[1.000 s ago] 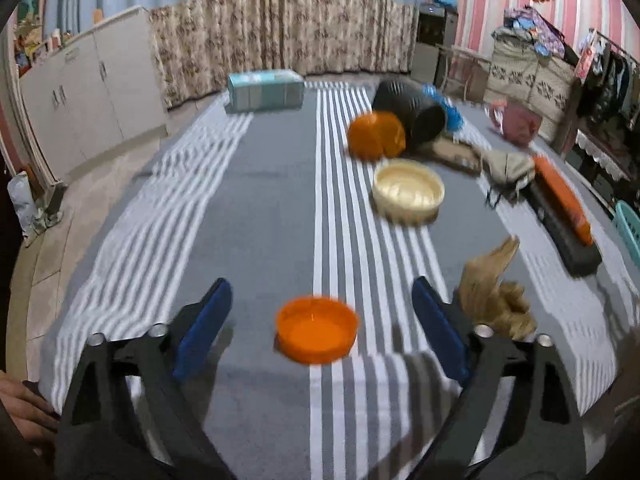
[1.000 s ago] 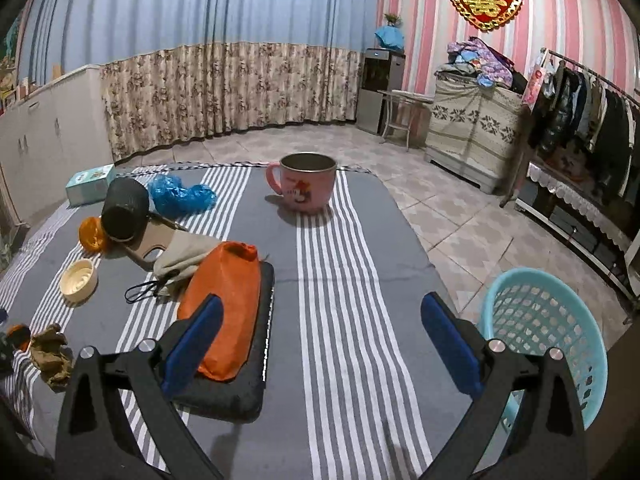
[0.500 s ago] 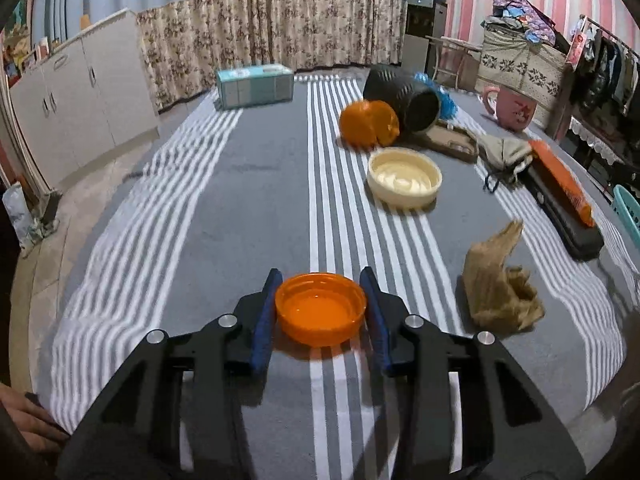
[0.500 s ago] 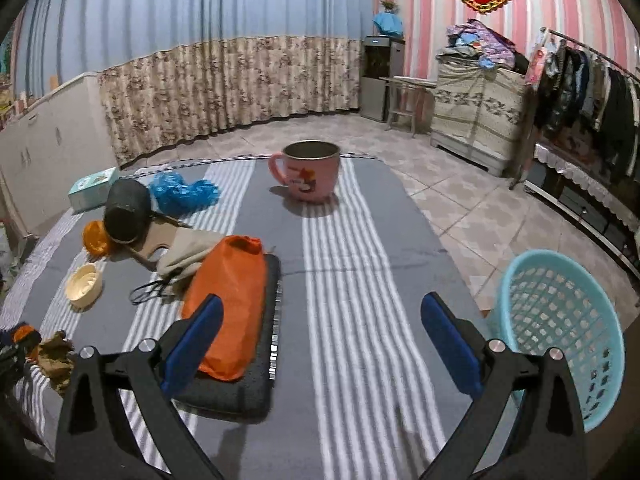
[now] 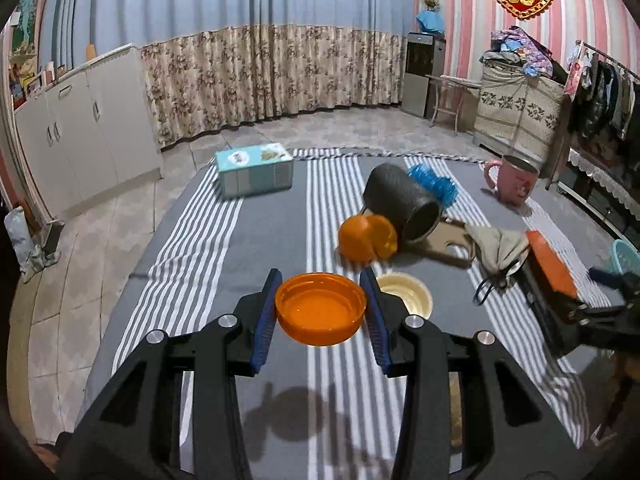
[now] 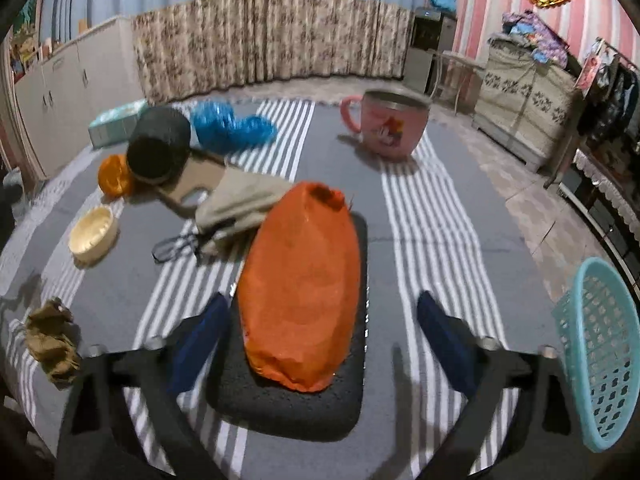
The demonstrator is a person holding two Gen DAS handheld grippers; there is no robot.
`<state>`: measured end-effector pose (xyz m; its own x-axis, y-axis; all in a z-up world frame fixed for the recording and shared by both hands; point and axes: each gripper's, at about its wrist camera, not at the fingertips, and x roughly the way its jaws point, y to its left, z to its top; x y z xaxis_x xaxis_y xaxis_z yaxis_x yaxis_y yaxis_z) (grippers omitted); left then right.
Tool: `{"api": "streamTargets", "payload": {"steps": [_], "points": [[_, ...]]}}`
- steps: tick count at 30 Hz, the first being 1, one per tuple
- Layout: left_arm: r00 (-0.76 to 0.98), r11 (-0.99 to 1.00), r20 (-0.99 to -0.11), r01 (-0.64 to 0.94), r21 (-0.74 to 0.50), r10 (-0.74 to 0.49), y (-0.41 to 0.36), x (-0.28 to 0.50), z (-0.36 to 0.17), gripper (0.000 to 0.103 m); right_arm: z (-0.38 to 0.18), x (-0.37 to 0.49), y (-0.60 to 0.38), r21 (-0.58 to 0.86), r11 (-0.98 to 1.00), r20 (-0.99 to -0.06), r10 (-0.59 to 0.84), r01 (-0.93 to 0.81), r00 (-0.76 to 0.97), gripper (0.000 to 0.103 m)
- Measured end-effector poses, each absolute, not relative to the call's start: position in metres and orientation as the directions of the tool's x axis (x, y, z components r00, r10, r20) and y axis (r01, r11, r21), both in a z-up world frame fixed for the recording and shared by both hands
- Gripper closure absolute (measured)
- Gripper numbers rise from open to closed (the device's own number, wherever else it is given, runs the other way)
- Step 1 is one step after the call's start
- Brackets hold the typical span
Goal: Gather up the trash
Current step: 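Grasp the orange lid with the left tool while the right grasps the orange bag, then release the orange lid and orange bag into the blue basket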
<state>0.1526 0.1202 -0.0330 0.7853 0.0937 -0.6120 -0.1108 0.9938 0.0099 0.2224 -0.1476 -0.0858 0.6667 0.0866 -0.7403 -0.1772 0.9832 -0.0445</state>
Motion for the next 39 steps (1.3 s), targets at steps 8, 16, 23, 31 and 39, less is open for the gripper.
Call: {"api": "streamTargets", "payload": {"steps": [8,16,23,31,39], "points": [[0.794,0.997,-0.605,-0.08,-0.014,0.055,0.101,0.163,-0.024,0.064,-0.086,0.23,-0.178,0.127,0.974,-0.752,0.217,-0.186,0.622,0.088],[0.806,0.999,-0.591,-0.043,0.004,0.037,0.06,0.169,-0.011,0.064,-0.058,0.219,-0.216,0.128,0.98,-0.705,0.197,-0.151,0.681,0.095],[0.822,1.0,-0.57,0.027,0.01,-0.017,-0.002,0.177,-0.004,0.064,-0.025,0.196,-0.282,0.06,0.996,-0.651,0.093,-0.071,0.754,0.095],[0.819,0.984,-0.556,0.18,0.015,-0.142,-0.107,0.187,-0.001,0.064,-0.01,0.171,-0.387,0.013,0.995,-0.64,-0.067,0.098,0.765,0.095],[0.784,0.942,-0.553,0.336,-0.001,-0.281,-0.22,0.196,-0.011,0.064,-0.025,0.161,-0.465,0.049,0.971,-0.675,-0.14,0.233,0.725,0.095]]}}
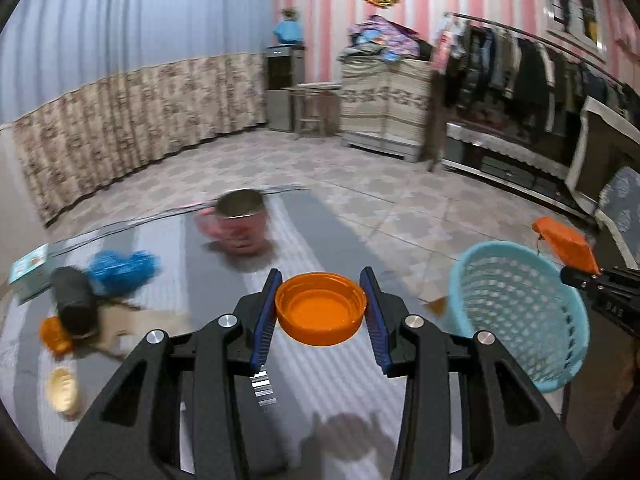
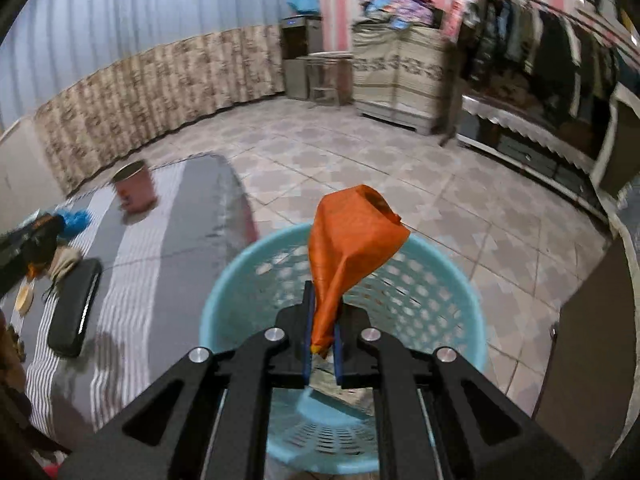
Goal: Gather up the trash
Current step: 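Release the orange lid and orange bag into the blue basket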
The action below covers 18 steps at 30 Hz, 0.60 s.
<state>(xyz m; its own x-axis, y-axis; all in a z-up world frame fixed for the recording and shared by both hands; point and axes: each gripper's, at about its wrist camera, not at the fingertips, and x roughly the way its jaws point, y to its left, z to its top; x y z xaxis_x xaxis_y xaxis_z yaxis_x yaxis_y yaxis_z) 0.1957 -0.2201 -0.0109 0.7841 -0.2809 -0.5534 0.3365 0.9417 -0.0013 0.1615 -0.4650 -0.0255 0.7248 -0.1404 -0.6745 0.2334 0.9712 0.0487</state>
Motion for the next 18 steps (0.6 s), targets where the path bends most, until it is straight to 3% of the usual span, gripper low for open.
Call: {"api": "streamTargets", "payload": {"steps": [8,18], "points": [[0.724,0.872,-0.566,0.489,0.018,-0.394,-0.322,0.188,-0.032,0.064,-0.037,0.167,-0.5,0.06,0.951,-0.699,-0.176,0.303,0.693,0.095],[0.68,0.828,-0.583,0.56,0.022,-0.445,-0.376,0.192,-0.046,0.064,-0.05,0.156,-0.52,0.111,0.933,-0.719,-0.163,0.343,0.676,0.095]]}}
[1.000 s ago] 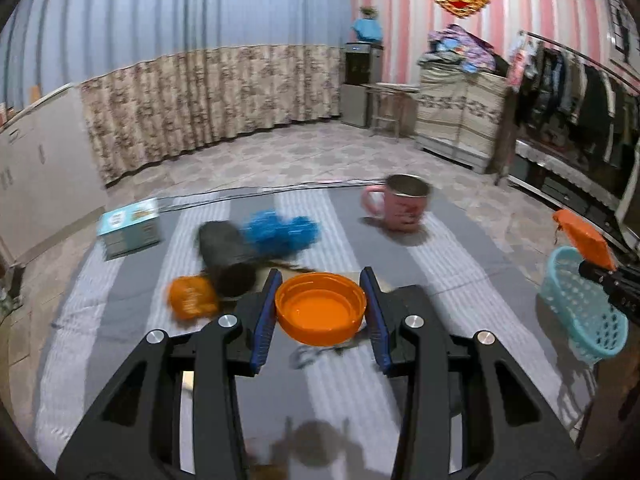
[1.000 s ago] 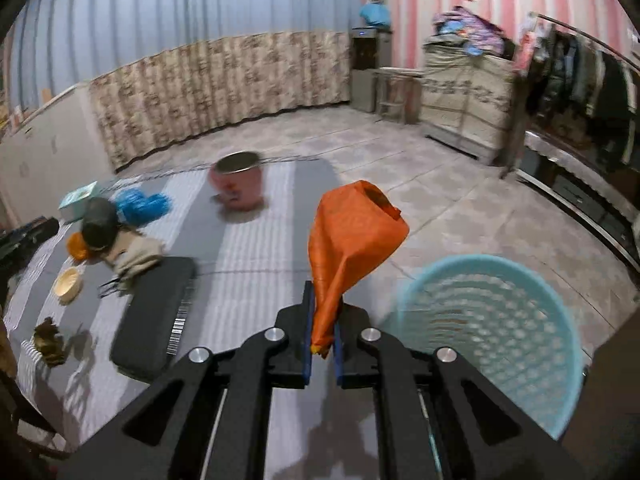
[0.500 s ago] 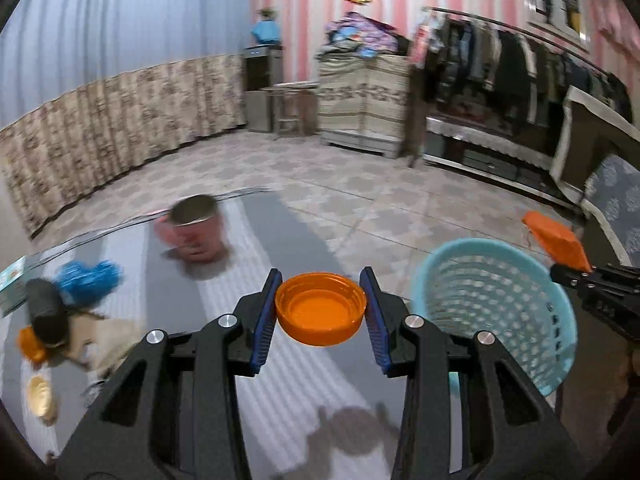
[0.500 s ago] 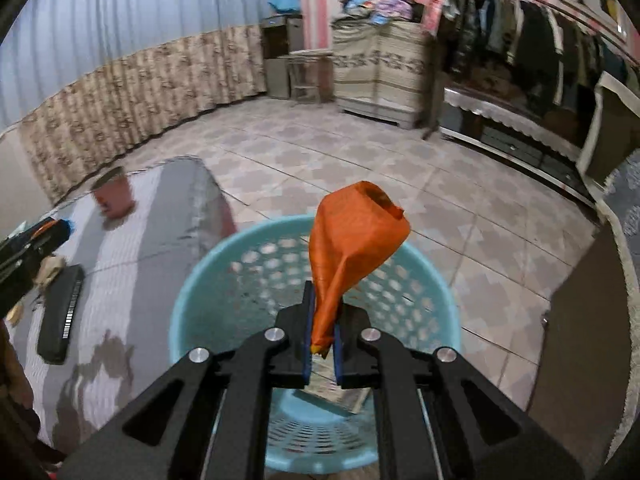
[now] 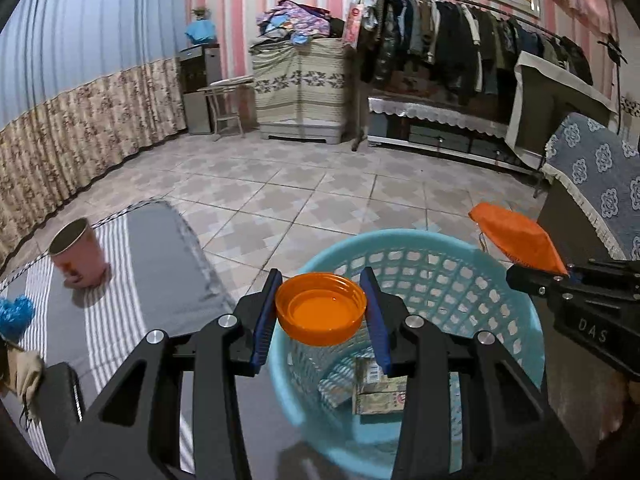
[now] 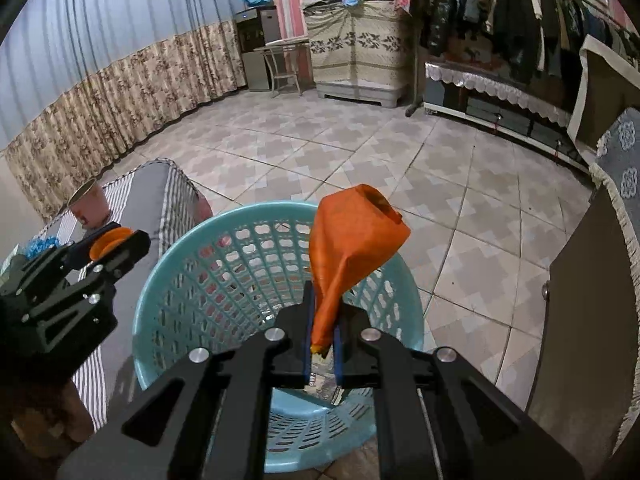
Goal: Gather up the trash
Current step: 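Release the orange lid and orange bag into the blue basket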
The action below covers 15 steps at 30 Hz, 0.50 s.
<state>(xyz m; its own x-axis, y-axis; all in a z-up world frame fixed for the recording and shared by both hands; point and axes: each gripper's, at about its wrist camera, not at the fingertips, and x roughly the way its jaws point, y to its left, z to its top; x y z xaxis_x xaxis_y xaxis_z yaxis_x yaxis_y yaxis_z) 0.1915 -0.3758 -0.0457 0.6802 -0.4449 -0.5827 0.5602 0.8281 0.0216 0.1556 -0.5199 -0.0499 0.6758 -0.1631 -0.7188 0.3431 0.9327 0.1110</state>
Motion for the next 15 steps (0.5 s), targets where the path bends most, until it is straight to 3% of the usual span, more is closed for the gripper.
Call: {"api": "streamTargets", "payload": {"steps": [1,5,11,15], "points": [[0.679,0.826,-0.582,0.564,0.023,-0.447,-0.381,0.192,-0.045,0.063,-0.051,0.155,-0.521,0.12,0.931,-0.72,-0.158,0.345,0.676,0.095],[0.69,0.835,-0.572,0.55,0.016,-0.443,-0.383,0.195,-0.038,0.034,-0.052,0.155,-0.522,0.125,0.933,-0.72,-0.149,0.338,0.677,0.095],[0.737,0.871,-0.542,0.491,0.02,-0.403,-0.35,0.196,-0.023,0.016,-0.053,0.161,-0.512,0.131,0.946,-0.714,-0.117,0.296,0.69,0.095],[0.756,0.898,-0.538,0.441,-0.005,-0.374,-0.32,0.198,-0.014,0.009,-0.056,0.169,-0.504,0.137,0.954,-0.718,-0.089,0.266,0.69,0.095]]}}
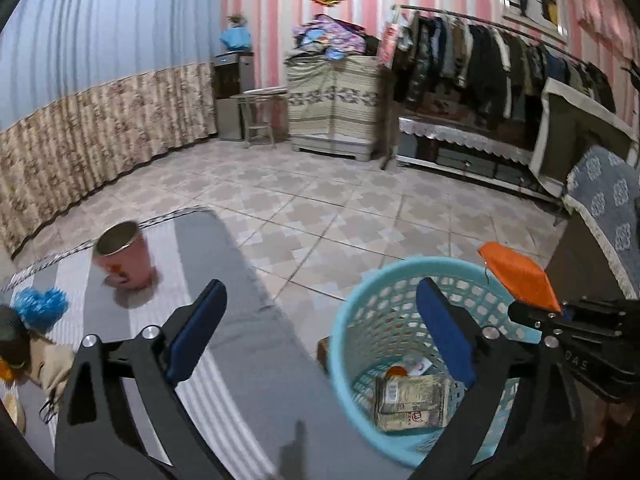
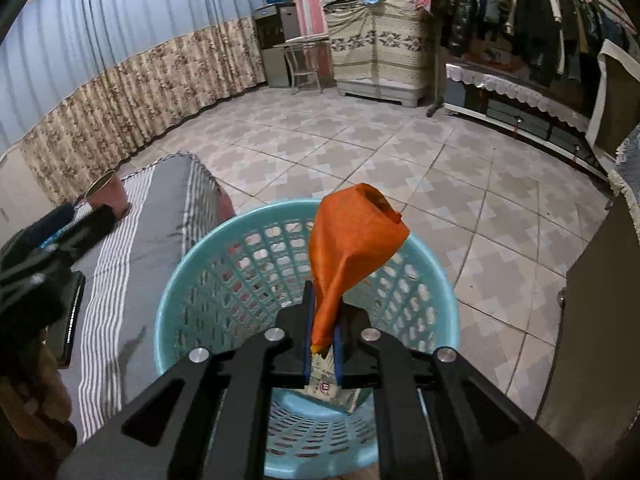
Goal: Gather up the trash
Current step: 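Release the orange lid and orange bag into the blue basket, then return to the table and grasp the brown crumpled paper with the left tool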
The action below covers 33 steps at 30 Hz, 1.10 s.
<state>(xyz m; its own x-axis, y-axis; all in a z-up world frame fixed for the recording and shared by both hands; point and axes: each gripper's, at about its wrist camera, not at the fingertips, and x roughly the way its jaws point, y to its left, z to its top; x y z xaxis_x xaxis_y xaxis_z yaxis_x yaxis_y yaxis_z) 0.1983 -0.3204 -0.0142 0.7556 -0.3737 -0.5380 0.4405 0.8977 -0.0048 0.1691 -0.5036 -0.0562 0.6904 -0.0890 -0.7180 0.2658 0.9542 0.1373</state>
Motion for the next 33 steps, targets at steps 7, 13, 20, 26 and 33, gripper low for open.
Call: {"api": "streamTargets", "payload": {"steps": [7,13,20,26,33], "points": [[0.79,0.927,-0.518,0.376,-0.011,-0.327,-0.272,0.195,0.0,0.006,-0.061,0.179,-0.491,0.139,0.954,-0.727,-0.083,0.264,0.682,0.041],[0.818,0.947,-0.496,0.32,-0.032,-0.293,-0.221,0.185,0.011,0.006,-0.058,0.177,-0.486,0.091,0.95,-0.721,-0.144,0.299,0.677,0.023],[0.843,0.971,-0.492,0.239,-0.017,-0.216,-0.158,0.169,0.012,0.006,-0.035,0.174,-0.446,0.048,0.971,-0.634,-0.152,0.235,0.758,0.015],[0.838,0.981,-0.514,0.187,-0.047,-0.184,-0.1,0.156,0.004,0.005,-0.026,0.176,-0.38,0.024,0.991,-0.576,-0.097,0.135,0.812,0.013],[0.824,0.996,-0.561,0.093,-0.009,-0.082,-0.041,0.134,-0.023,0.005,-0.022,0.178,-0.312,0.043,0.998,-0.551,-0.013,0.044,0.835,0.009]]}}
